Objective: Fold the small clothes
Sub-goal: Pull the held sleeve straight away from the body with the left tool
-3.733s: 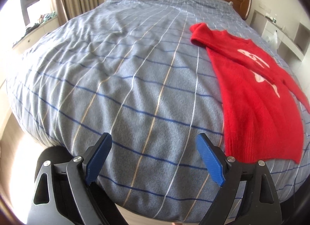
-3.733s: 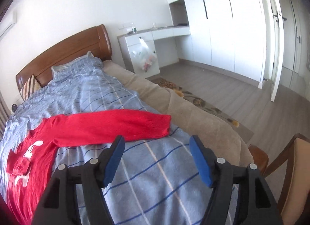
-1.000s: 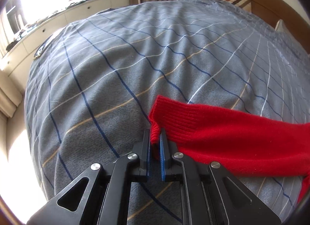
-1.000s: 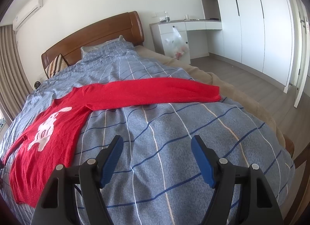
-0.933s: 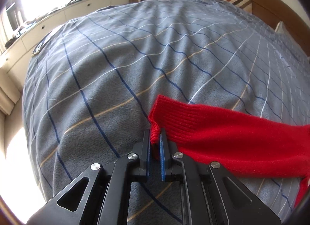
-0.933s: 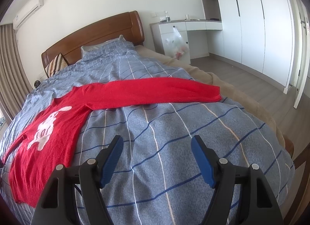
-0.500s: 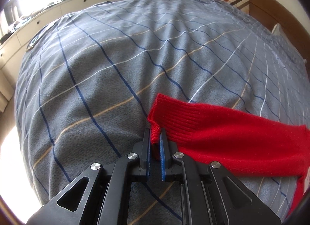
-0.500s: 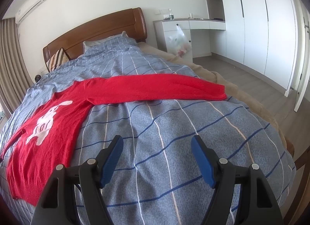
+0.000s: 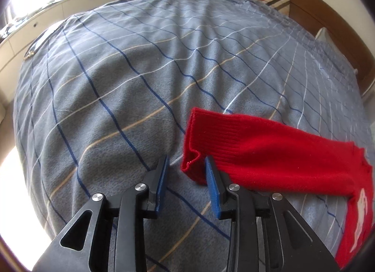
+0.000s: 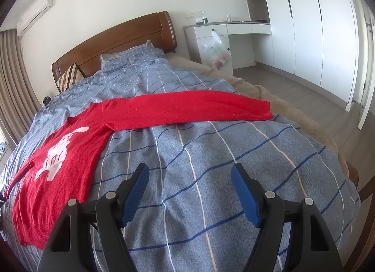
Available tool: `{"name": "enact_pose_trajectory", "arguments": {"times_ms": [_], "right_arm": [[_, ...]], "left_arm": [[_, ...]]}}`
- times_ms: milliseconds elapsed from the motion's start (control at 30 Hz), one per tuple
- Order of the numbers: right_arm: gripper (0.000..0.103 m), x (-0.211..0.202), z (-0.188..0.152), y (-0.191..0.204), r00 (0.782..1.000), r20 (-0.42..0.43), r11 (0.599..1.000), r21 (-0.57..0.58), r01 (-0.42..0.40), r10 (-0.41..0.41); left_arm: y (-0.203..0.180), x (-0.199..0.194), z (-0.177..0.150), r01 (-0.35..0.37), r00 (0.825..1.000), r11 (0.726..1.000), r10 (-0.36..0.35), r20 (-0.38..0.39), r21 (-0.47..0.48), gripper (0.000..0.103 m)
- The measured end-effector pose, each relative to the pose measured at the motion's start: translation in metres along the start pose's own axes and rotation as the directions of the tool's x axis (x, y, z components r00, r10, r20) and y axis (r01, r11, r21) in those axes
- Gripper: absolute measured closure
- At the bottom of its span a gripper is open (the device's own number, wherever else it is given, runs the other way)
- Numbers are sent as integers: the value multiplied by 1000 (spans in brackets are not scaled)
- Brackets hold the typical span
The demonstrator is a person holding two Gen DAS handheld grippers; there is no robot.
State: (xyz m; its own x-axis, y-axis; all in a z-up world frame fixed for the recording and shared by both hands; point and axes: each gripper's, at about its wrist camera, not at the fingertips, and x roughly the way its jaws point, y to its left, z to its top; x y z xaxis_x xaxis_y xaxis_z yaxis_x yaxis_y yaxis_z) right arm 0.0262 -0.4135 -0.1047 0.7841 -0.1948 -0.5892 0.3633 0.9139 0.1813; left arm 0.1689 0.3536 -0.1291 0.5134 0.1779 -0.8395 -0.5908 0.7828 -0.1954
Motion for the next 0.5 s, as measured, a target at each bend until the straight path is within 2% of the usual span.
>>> {"name": "enact_pose_trajectory", "arguments": {"times_ms": [67,100,200,267,400,433,467,500], "right_arm": [[31,1,0,-1,1000,-4,1000,8,-1,2],[31,1,0,-2,1000,-6,1000,10,-1,1],[31,2,-1,0,1000,-13,1000,-1,3,-3],[31,3,-1,4,1000,-16,1000,-16,6,-6],[31,2,-3,10,1000,-8,999,-44,18,-18],[31,1,-3,11,1000,-5,999,-50,21,-22],[31,1,-3,12,1000,-3,998,-54,24,-25],[31,0,-3,13,1000,-3,998,-58,27,-27]], "left_arm": [[12,-14,4,68,998,996,-67,6,-60,40],[18,-20,8,92,996,992,-90,24,-81,38],[19,-23,28,148,989,987,-147,26,-65,37],[8,-17,39,140,990,990,-140,8,-6,37],[-16,13,43,110,990,989,-101,-99,97,40],[-22,20,40,121,987,986,-108,-115,113,51],[-28,26,37,129,985,984,-112,-131,127,83],[-34,31,34,108,986,983,-88,-139,151,98]]}}
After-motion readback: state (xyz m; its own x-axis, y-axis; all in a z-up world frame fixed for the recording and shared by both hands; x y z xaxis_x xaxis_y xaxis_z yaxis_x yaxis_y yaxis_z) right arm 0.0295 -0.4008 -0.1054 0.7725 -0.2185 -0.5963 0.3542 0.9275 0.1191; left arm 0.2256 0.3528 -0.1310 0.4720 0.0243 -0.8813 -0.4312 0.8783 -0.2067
